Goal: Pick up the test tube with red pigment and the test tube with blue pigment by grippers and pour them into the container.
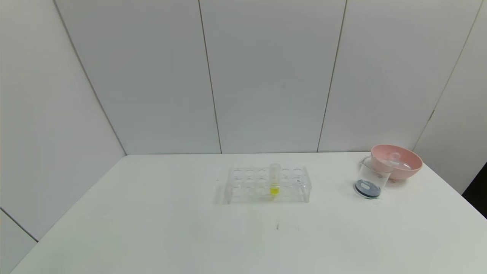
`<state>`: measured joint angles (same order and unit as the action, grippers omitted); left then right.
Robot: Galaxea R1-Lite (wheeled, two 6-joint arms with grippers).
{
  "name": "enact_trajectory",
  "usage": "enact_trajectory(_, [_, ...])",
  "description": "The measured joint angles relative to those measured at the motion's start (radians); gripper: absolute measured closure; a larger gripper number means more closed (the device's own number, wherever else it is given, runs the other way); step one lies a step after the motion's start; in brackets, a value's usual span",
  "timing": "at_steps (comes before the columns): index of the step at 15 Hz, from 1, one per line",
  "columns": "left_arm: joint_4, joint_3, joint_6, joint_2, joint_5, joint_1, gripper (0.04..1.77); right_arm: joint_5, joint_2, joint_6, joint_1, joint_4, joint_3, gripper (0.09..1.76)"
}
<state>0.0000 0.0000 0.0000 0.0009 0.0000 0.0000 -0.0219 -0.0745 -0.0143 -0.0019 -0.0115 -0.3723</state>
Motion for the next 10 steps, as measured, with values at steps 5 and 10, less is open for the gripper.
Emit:
enact_trajectory(5, [0.000, 0.000, 0.000, 0.000, 0.000, 0.000, 0.05, -0.002, 0.070, -0.006, -0.001, 0.024, 0.177, 0.15])
enact_trajectory(10, [0.000, 0.000, 0.000, 0.000, 0.000, 0.000, 0.05, 0.003, 0.076, 0.062, 0.000, -0.001, 0.355, 0.15])
